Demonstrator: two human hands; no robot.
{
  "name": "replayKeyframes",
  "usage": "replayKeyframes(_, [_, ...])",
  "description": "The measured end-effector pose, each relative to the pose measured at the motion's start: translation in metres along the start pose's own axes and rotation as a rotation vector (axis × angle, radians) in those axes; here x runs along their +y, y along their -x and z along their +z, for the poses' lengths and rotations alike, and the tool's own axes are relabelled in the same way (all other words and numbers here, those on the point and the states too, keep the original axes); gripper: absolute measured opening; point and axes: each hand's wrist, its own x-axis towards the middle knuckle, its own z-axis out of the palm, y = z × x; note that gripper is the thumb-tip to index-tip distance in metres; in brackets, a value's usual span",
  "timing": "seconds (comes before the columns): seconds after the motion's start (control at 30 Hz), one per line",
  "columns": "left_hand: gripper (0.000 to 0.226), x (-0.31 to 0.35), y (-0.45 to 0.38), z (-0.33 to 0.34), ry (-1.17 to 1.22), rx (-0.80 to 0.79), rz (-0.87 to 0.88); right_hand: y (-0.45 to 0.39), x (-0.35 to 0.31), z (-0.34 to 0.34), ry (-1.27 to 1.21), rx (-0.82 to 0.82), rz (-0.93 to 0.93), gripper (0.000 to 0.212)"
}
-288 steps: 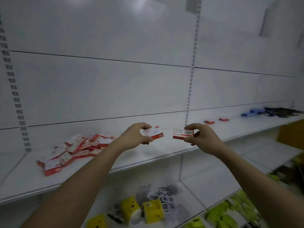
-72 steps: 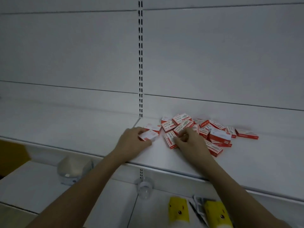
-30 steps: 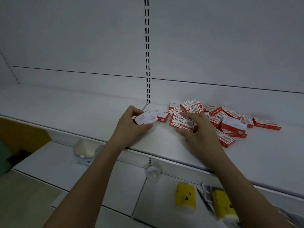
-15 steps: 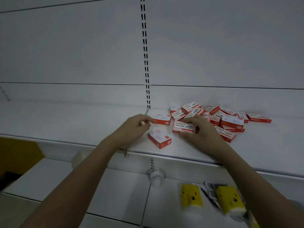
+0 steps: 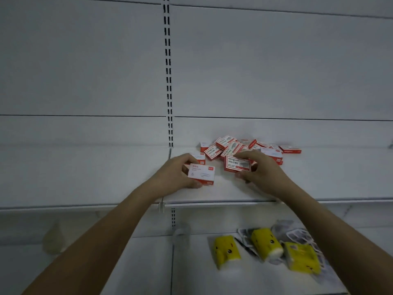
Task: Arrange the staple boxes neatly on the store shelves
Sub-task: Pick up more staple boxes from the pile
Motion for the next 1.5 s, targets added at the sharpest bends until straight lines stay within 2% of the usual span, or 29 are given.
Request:
replayKeyframes(0.17, [0.056, 0.018, -0.018, 0.024, 0.282, 0.031, 0.051, 0.023, 0.001, -0.033, 0.019, 0.081, 0.079, 0.051])
replayKeyframes(0.3, [0.056, 0.054, -0.029, 0.05, 0.351, 0.018, 0.127, 0.048, 0.014, -0.069, 0.026, 0.171, 0.16, 0.045])
replayKeyframes(0.6, [0.052, 0.163, -0.047, 0.133, 0.265, -0.09, 0.227, 0.131, 0.073, -0.169, 0.133, 0.285, 0.232, 0.046])
replayKeyframes(1.13, [0.051, 0.405, -0.03, 0.382, 0.221, -0.173, 0.381, 0.352, 0.228, -0.401, 0.328, 0.418, 0.382, 0.047])
replayKeyframes(1.5, [0.052, 0.483, -0.096, 0.506, 0.239, -0.232, 0.435, 0.383, 0.34, -0.48, 0.361, 0.461, 0.458, 0.043])
